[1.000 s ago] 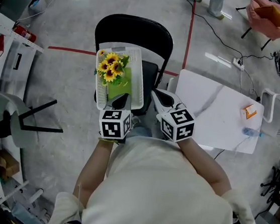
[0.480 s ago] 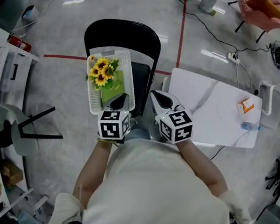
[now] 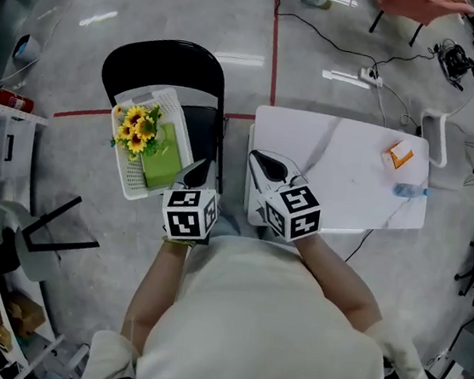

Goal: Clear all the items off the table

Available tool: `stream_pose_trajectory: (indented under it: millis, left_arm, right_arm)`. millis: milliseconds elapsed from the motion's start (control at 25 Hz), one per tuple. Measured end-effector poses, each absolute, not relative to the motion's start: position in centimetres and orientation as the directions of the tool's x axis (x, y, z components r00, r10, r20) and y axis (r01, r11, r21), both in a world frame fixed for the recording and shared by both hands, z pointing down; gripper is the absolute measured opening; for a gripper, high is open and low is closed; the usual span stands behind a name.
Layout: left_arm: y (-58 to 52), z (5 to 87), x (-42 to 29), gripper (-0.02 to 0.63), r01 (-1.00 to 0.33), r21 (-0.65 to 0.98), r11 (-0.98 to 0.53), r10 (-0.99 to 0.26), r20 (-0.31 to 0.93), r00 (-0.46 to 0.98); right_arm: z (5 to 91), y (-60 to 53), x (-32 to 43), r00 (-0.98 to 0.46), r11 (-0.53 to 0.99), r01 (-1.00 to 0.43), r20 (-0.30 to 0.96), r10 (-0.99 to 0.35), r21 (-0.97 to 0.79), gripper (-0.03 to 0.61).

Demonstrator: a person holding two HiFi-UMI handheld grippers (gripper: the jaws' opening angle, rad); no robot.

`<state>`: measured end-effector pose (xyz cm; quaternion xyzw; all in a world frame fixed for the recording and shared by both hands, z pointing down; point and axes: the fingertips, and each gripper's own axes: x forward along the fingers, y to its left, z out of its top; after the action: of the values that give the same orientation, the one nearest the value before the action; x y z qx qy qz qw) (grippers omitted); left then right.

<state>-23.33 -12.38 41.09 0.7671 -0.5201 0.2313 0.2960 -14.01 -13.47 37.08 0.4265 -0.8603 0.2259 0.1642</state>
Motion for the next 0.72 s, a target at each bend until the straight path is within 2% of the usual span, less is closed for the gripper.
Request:
stream_pose_trajectory:
  millis: [320, 720]
  left_arm:
    - [-10.3, 41.1, -14.7, 0.009, -0.897, 0.212, -0.387, -0.613, 0.668, 0.422]
    - [-8.1, 41.1, -5.9, 0.009, -0.855, 0.235, -0.463, -0.572, 0.658, 0.491]
  right_arm:
    - [37.5, -12.0, -6.2, -0.514, 0.458, -0.856, 0.482, -0.709, -0.239, -0.002]
    - [37.5, -9.9, 1.1, -0.498, 0.415, -0.867, 0.467, -0.731, -0.276, -0.002]
